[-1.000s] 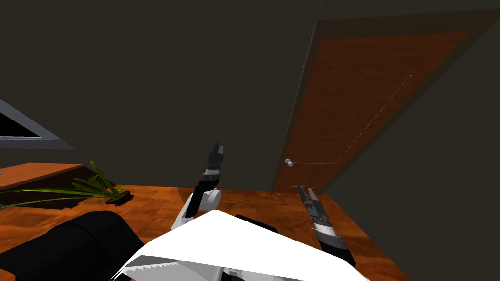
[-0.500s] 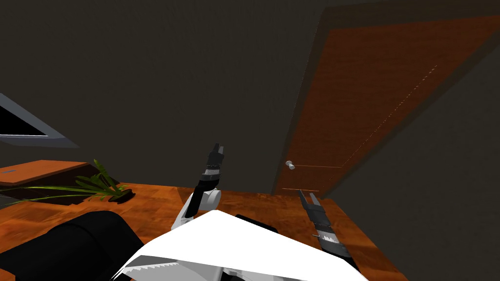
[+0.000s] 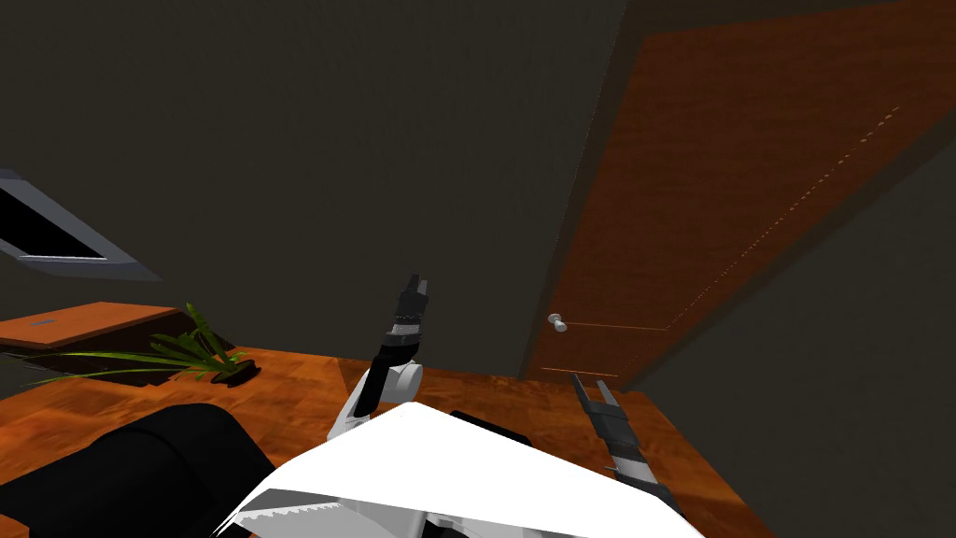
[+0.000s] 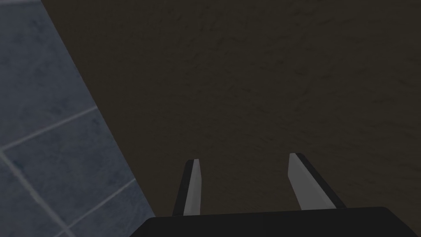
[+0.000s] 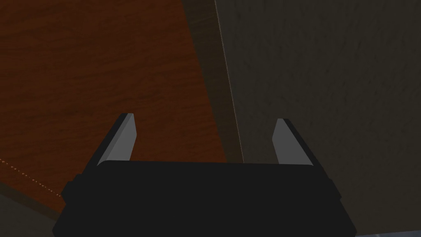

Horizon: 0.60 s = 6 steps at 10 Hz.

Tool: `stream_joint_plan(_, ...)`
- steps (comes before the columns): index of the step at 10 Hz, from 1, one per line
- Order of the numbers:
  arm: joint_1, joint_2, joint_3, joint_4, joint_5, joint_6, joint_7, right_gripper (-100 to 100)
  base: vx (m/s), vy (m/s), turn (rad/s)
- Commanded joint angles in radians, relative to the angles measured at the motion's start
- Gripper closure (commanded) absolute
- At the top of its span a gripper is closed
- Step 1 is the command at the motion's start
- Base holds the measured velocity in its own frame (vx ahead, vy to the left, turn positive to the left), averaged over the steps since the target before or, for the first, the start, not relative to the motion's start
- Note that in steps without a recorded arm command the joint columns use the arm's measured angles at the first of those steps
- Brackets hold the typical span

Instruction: Pull the door open

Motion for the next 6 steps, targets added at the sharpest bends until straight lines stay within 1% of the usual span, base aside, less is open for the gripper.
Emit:
stream_joint_plan(1,-0.001,-0.002,-0.007,0.031,0.008,-0.011,0.033,-100,0.098,-0.038,0.065)
stream_joint_plan(2,-0.002,-0.004,-0.012,0.052,0.012,-0.018,0.051,-100,0.084,-0.036,0.046)
stream_joint_plan(6,-0.006,-0.010,-0.029,0.125,0.028,-0.044,0.116,-100,0.081,-0.066,0.044)
